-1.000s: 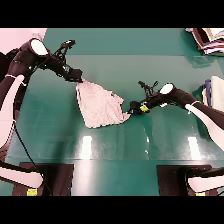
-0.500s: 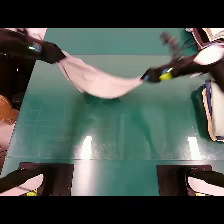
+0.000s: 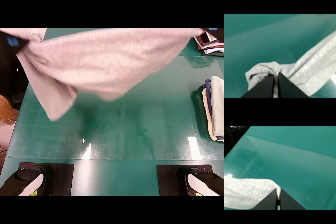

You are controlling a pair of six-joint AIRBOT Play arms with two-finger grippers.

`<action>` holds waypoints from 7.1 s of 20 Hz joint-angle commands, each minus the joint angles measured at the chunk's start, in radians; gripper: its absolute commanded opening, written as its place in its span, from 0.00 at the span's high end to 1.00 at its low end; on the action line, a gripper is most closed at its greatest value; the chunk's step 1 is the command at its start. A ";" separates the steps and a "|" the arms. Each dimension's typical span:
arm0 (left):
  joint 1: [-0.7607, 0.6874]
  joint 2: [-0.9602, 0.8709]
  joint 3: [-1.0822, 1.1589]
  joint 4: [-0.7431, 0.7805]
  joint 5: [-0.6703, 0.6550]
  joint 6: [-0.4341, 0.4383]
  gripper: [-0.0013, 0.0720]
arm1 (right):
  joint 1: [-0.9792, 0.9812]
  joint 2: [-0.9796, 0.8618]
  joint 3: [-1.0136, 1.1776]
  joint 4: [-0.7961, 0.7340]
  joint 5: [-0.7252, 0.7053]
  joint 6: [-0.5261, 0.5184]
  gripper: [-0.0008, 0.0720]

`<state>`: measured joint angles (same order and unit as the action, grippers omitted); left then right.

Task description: Fold the shirts.

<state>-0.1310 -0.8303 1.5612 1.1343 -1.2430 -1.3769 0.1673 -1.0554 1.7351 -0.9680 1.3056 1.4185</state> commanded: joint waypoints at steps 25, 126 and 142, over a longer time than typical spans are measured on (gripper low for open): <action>-0.245 -0.092 -0.494 0.283 0.119 -0.141 0.32 | 0.090 0.014 -0.758 -0.074 -0.058 0.033 0.97; 0.035 0.068 -1.130 -0.057 -0.021 -0.332 0.24 | -0.146 -0.083 -0.591 -0.201 -0.066 -0.024 0.63; -0.147 0.072 -1.262 -0.177 0.307 -0.422 0.81 | -0.147 -0.066 -0.587 -0.190 -0.013 -0.027 0.63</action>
<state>-0.2733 -0.7609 0.3023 0.9718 -0.9970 -1.7760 0.0216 -1.1221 1.1484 -1.1469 1.2640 1.3937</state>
